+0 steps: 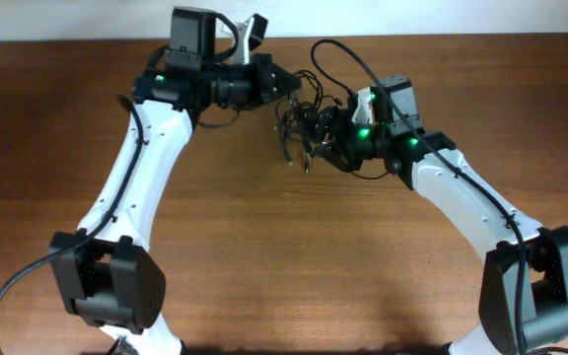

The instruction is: Untangle cables

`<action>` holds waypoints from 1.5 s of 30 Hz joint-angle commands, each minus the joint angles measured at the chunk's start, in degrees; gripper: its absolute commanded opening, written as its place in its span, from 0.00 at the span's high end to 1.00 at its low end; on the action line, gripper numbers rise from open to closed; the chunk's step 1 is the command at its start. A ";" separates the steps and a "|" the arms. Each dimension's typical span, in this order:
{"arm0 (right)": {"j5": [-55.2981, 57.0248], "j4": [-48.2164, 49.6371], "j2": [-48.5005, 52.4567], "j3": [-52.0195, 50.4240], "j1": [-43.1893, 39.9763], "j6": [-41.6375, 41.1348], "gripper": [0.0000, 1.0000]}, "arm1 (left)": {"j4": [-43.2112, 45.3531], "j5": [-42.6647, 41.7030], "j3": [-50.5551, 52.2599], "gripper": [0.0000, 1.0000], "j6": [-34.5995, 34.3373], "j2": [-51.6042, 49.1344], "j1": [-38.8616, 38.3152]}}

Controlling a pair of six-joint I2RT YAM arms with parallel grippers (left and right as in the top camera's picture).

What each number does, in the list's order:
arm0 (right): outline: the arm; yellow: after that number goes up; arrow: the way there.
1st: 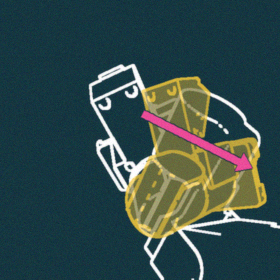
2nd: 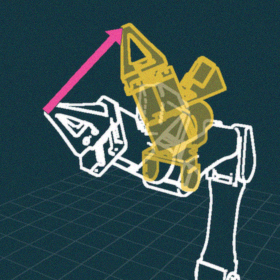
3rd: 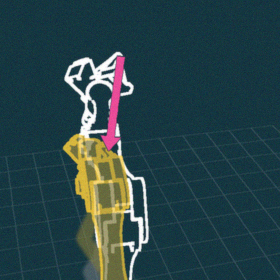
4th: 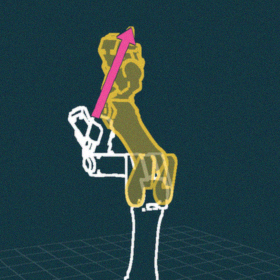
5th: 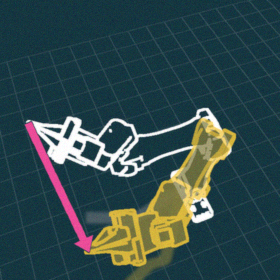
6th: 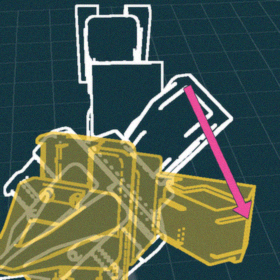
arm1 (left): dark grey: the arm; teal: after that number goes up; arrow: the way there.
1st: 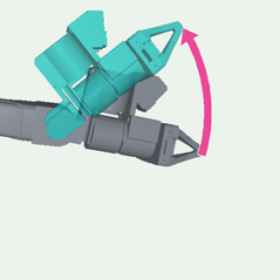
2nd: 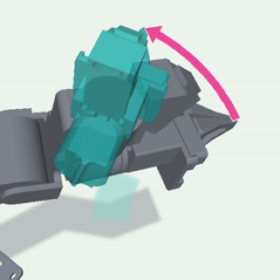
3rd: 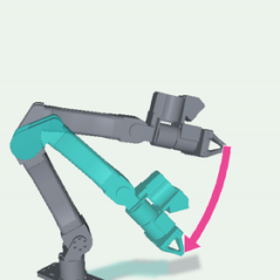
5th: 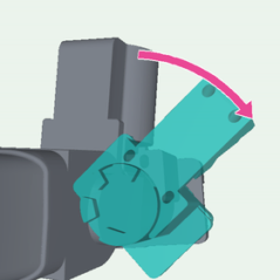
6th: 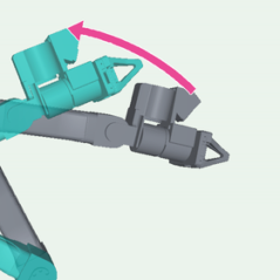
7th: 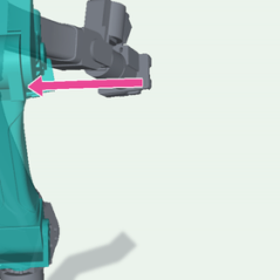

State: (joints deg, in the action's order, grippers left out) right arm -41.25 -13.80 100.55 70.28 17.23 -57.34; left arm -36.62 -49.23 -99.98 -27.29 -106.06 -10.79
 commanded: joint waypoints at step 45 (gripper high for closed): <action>24.20 -22.75 -21.62 0.79 3.50 23.98 0.96 | -17.88 0.39 -1.01 1.00 22.95 1.95 11.23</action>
State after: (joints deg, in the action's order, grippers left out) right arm -23.00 -34.54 82.70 72.10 21.02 -36.07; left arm -52.36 -53.23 -99.46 -12.80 -106.17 -2.02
